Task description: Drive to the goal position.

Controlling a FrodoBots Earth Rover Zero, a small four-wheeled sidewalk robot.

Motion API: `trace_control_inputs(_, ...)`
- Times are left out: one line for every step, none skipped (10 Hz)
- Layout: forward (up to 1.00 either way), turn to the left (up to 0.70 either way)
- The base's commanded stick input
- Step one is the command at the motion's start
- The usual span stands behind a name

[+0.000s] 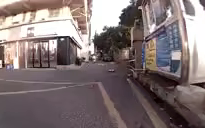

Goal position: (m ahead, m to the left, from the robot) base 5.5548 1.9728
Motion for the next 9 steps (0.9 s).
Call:
trace_control_inputs(0.45,0.0)
trace_control_inputs(0.45,0.0)
trace_control_inputs(0.45,0.0)
trace_control_inputs(0.45,0.0)
trace_control_inputs(0.45,0.0)
trace_control_inputs(0.45,0.0)
trace_control_inputs(0.63,0.0)
trace_control_inputs(0.7,0.0)
trace_control_inputs(0.7,0.0)
